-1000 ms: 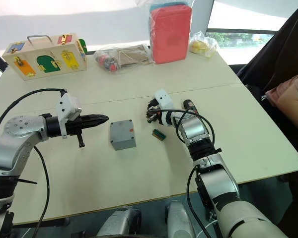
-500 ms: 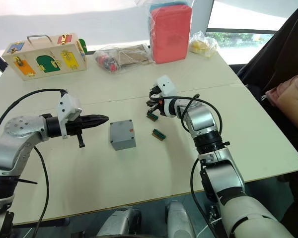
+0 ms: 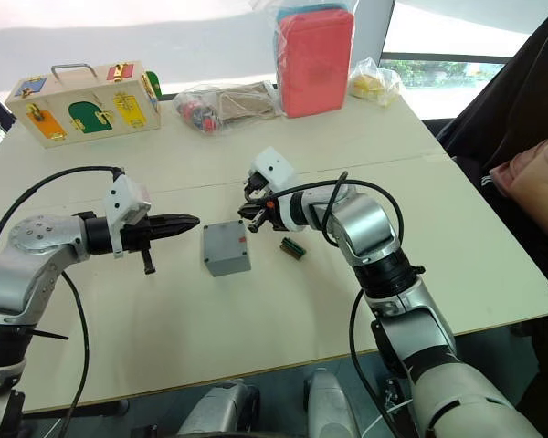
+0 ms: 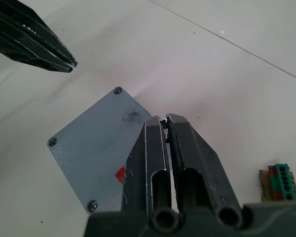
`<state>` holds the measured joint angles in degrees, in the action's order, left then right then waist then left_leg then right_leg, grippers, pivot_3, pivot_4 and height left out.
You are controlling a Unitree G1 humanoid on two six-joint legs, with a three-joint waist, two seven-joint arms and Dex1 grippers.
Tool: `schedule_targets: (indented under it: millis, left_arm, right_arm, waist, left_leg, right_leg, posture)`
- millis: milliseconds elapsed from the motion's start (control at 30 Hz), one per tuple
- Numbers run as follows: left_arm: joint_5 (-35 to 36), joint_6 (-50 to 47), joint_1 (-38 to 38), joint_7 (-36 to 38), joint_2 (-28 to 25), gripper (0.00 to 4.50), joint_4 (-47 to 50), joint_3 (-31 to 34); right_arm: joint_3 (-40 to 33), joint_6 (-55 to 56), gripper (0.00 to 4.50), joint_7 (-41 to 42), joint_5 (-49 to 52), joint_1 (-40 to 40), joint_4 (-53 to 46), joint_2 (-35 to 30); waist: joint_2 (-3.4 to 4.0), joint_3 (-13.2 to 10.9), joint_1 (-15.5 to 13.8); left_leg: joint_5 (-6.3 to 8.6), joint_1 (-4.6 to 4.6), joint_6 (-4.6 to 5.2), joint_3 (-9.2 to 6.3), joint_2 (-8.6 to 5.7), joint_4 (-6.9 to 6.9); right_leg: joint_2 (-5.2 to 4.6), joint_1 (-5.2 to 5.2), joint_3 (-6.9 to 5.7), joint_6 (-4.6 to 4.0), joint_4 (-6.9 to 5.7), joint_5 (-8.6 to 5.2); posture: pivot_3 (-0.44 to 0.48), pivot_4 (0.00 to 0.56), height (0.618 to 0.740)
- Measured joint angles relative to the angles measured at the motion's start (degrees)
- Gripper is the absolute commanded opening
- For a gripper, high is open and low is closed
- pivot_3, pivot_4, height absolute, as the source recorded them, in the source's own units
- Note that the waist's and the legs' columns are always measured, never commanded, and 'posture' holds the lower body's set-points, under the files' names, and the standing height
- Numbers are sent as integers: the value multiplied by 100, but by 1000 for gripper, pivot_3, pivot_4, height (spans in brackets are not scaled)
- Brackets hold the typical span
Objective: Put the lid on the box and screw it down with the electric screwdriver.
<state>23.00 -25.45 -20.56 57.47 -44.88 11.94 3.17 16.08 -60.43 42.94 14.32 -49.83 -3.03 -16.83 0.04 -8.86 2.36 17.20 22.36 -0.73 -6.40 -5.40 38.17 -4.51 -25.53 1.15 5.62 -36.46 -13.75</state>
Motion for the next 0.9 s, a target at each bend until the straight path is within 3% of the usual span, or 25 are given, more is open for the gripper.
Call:
schedule_targets:
  millis: [900]
  left_arm:
    - [1,7,31,81,-117,0,2,5]
  right_arm:
    - [201,612,77,-144,-174,-1,597,157]
  waist:
    - [0,0,6]
  left_leg:
    - [0,0,0,0,0,0]
  right_leg:
    - [0,0,0,0,-1,0]
  posture:
    - [0,150,740]
